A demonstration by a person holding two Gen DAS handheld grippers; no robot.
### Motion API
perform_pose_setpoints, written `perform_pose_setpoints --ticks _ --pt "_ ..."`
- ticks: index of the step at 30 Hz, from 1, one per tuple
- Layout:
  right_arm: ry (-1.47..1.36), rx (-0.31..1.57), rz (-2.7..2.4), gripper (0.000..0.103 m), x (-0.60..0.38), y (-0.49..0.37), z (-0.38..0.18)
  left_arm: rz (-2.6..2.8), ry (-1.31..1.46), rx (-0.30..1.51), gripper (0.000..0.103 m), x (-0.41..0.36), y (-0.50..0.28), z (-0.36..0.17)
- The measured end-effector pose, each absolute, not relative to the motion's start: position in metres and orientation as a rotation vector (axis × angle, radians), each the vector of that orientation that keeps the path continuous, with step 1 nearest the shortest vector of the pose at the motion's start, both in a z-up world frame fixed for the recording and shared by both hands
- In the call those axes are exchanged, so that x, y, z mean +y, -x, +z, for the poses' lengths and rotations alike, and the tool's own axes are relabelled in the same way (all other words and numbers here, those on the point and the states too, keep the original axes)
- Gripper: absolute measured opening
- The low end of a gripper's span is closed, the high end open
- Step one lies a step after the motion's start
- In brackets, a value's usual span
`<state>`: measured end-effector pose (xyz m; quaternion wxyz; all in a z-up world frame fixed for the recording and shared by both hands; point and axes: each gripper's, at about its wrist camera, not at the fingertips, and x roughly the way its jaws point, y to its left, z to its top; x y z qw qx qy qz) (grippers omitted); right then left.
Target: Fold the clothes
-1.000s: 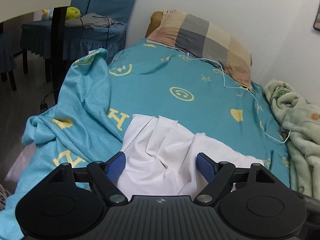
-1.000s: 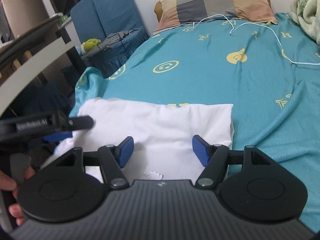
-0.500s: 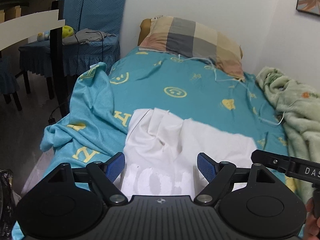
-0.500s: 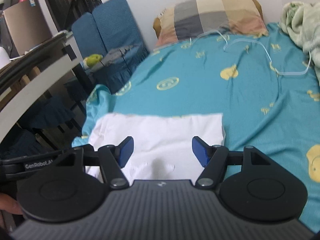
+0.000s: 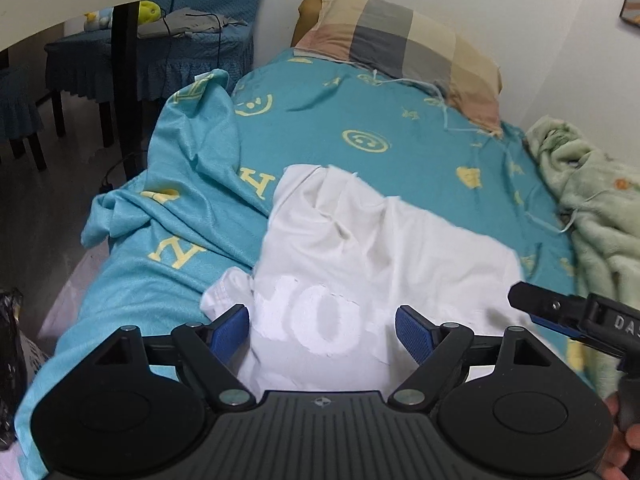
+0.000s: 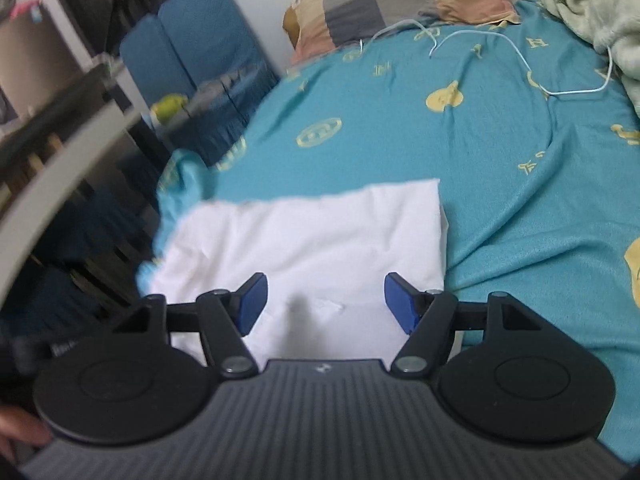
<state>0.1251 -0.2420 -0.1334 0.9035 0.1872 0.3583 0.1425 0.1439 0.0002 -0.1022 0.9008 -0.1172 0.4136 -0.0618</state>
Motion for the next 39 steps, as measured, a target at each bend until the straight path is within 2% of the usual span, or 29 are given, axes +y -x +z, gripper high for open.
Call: perform_pose_setpoints --ticks 5,11,19,27,30,36,38,39 --pt "-0.451 0.720 0.274 0.068 -0.259 -0.106 -0.098 -0.163 0.312 0.854 0.083 -0.005 -0.113 -0.081" --pt "-0.603 0.794 0.286 0.068 -0.284 -0.075 -0.081 -0.191 0.408 0.849 0.084 0.004 -0.086 -0.075" --pt "-1.041 0.889 0.292 0.068 -0.327 -0.046 -0.127 -0.195 0.667 0.956 0.085 0.028 -0.079 -0.098" --pt "-1.149 1.086 0.328 0.069 -0.297 -0.054 -0.174 -0.220 0.933 1.077 0.086 0.032 -0.090 -0.147" --pt "-1.212 1.126 0.305 0.068 -0.288 -0.063 -0.192 -0.247 1.060 1.090 0.089 0.030 -0.093 -0.163" --pt "-1.264 1.041 0.224 0.069 -0.290 -0.075 -0.200 -0.266 1.229 1.089 0.093 0.017 -0.105 -0.190" --pt "-1.254 1.037 0.204 0.062 -0.290 -0.077 -0.202 -0.278 1.268 1.092 0.093 0.011 -0.109 -0.197" --pt "-1.249 1.035 0.195 0.050 -0.290 -0.078 -0.203 -0.284 1.285 1.095 0.093 0.008 -0.110 -0.200"
